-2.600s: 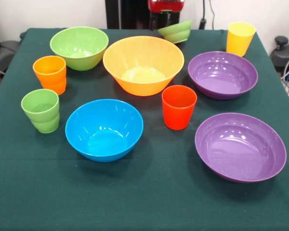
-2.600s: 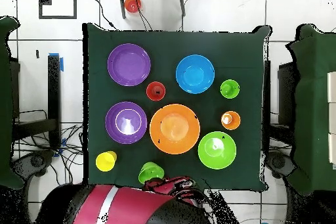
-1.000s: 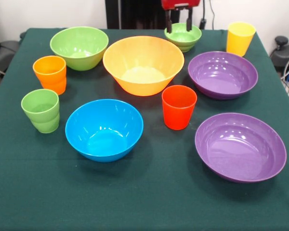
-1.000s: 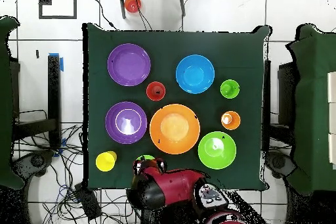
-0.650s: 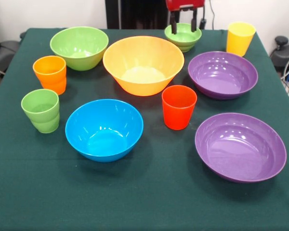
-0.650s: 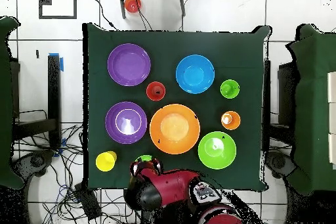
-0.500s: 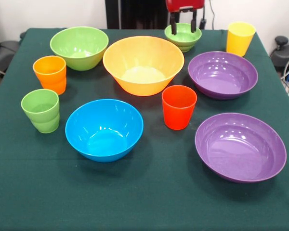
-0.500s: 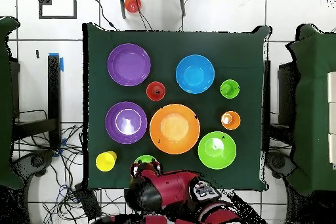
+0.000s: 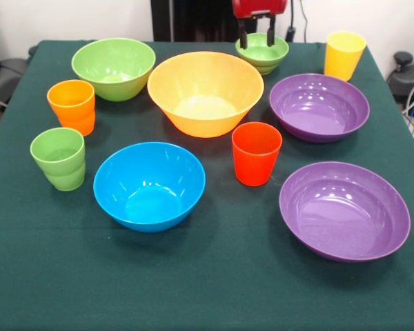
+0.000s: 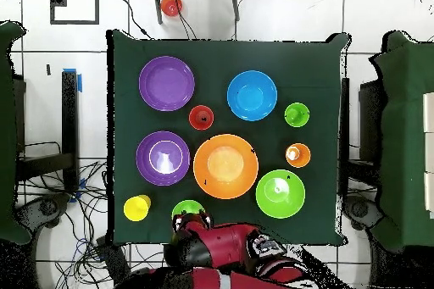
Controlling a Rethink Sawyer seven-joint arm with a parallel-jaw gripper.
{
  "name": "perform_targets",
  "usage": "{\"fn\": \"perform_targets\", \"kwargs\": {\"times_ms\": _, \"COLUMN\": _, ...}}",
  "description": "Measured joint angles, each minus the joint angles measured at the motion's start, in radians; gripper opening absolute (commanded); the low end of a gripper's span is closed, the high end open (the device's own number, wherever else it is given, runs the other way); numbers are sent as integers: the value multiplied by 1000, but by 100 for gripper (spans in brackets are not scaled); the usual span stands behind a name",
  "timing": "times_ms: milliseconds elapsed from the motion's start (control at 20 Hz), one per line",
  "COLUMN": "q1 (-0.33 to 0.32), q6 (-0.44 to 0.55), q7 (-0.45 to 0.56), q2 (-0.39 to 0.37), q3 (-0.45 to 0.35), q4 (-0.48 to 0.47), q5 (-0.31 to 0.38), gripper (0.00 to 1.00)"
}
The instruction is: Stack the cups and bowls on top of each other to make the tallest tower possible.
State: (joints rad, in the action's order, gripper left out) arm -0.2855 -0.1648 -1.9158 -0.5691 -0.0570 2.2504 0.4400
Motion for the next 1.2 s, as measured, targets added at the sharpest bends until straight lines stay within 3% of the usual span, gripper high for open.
{"fn": "perform_targets", "kwargs": {"times_ms": 800, "q1": -30, "q6": 0, "q7": 0, "q2": -39, "q3": -4, "q4": 1, "q5": 4, "gripper": 100}}
{"fn": "perform_targets", "kwargs": {"times_ms": 1200, "q1": -131, "q6": 0, "q7": 0, "q2": -54, "q3": -11, "q4": 9, "q5": 50, "gripper": 100}}
